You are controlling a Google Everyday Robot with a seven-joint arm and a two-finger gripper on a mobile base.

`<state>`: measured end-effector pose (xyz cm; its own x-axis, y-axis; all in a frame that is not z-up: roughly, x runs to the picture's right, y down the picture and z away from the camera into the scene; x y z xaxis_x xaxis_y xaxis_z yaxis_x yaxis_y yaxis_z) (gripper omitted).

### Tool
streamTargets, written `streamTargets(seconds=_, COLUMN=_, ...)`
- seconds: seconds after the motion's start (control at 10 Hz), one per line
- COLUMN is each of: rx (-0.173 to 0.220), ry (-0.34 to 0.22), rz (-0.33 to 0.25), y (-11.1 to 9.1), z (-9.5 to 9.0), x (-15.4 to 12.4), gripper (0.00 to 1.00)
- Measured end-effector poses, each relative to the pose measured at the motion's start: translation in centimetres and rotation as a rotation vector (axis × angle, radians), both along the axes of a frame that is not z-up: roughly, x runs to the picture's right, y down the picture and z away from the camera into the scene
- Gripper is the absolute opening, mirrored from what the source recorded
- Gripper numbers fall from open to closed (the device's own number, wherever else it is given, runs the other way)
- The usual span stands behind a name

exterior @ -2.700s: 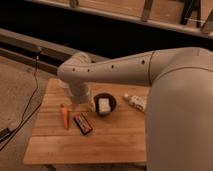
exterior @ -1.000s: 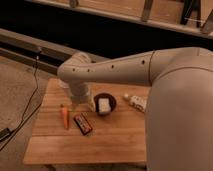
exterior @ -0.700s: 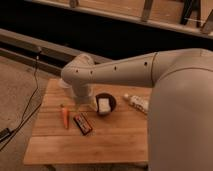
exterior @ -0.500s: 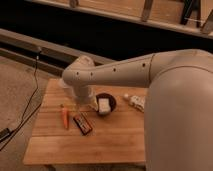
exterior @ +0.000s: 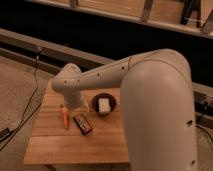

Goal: Drag the pepper across the table

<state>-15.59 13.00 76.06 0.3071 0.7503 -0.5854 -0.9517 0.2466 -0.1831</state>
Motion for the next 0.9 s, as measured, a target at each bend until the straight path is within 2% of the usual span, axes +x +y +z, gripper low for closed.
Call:
streamTargets(seconds=0.3, rx=-0.002, ry=-0.038, rz=-0.034, y=0.9, z=0.3, x=-3.2, gripper=0.65)
streamTargets(seconds=0.9, rx=-0.077, ry=-0.059, rz=-0.03, y=5.0, z=3.3, x=-8.6, gripper=0.65)
